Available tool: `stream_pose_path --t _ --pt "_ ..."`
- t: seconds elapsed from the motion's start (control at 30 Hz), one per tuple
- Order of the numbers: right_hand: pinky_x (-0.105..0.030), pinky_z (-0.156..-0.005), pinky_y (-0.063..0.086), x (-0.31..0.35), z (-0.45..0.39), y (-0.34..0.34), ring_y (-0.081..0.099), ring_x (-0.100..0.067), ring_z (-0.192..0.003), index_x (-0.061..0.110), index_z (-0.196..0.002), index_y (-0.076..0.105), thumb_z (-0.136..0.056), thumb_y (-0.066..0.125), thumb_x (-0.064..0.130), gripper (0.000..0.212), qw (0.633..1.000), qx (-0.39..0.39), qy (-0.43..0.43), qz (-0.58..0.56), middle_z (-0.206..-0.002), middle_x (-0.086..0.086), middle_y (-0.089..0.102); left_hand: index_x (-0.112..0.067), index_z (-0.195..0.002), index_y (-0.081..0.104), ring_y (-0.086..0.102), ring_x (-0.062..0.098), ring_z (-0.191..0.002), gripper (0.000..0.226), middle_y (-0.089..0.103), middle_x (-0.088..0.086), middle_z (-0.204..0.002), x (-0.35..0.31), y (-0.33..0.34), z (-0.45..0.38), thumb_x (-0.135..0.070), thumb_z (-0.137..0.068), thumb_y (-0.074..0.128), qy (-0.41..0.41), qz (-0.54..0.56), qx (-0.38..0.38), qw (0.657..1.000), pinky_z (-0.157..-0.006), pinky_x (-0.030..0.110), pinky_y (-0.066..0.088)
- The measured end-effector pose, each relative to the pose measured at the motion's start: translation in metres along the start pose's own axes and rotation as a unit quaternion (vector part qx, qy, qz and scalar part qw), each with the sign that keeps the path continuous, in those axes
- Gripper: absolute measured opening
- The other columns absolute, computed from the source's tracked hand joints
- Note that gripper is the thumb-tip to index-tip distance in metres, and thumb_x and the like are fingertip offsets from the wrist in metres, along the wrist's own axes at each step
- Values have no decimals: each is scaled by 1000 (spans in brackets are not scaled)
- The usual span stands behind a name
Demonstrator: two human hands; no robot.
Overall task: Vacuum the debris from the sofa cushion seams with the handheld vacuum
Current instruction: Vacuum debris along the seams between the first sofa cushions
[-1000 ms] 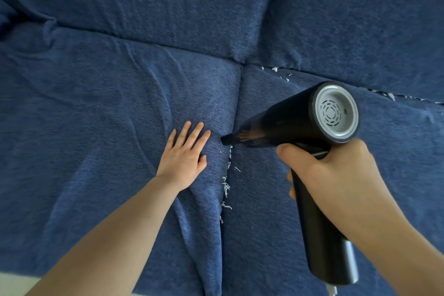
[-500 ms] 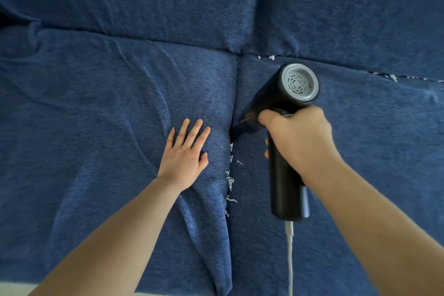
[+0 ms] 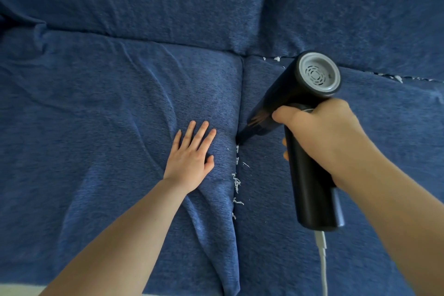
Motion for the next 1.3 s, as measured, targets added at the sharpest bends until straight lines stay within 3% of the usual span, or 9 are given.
stream_pose_path --t 0.13,0.3,0.43,0.67,0.9,1.07,1.3 --pt "-51 -76 60 8 -5 2 71 -38 -75 10 -76 67 -54 68 44 41 1000 21 -4 12 -72 -14 73 -23 -153 24 10 29 -150 63 16 0 -163 1 -1 0 -40 -94 39 0 2 3 1000 -120 50 13" --pt "-44 -63 62 7 -9 -15 72 -31 -54 6 -78 67 -72 74 33 29 999 25 -16 20 -61 -11 72 -23 -153 23 8 28 -150 63 14 -1 -163 1 -1 0 -40 -95 40 -1 6 1 1000 -121 50 12" --pt "-38 -56 59 8 -14 -14 71 -30 -51 5 -84 64 -75 75 28 27 999 30 13 -6 -64 -12 71 -25 -154 19 4 27 -151 63 9 -2 -164 1 -1 0 -42 -95 32 0 4 10 1000 -121 50 8" --pt "-40 -55 60 22 -17 -19 70 -30 -51 7 -81 64 -73 76 30 27 999 45 -13 24 -62 -13 71 -25 -154 19 5 27 -151 63 10 -2 -164 1 -1 1 -42 -95 34 -2 2 5 1000 -121 49 9" --pt "-46 -70 62 20 -16 -6 72 -37 -71 6 -83 66 -62 74 38 39 997 50 -12 51 -84 -18 73 -24 -154 21 6 27 -151 63 12 -1 -163 1 -2 1 -41 -96 40 0 3 2 1000 -121 49 9" --pt "-46 -63 62 27 -20 -19 71 -33 -54 4 -83 64 -75 76 29 28 997 61 -12 48 -56 -13 70 -24 -153 23 8 28 -151 63 14 -1 -163 0 -1 1 -40 -95 41 2 2 -4 1000 -121 49 11" --pt "-49 -69 62 29 -20 -11 72 -33 -58 6 -77 64 -74 76 29 26 995 73 -19 65 -55 -13 71 -24 -153 24 9 28 -150 63 14 -1 -163 1 -1 1 -40 -95 41 -2 0 -4 1000 -121 49 12"
Point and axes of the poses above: each hand's wrist, its own z-axis away from the middle knuckle, its own y-axis out of the palm, x = y × z, the point moved 3 cm from there along -z, towards the middle knuckle
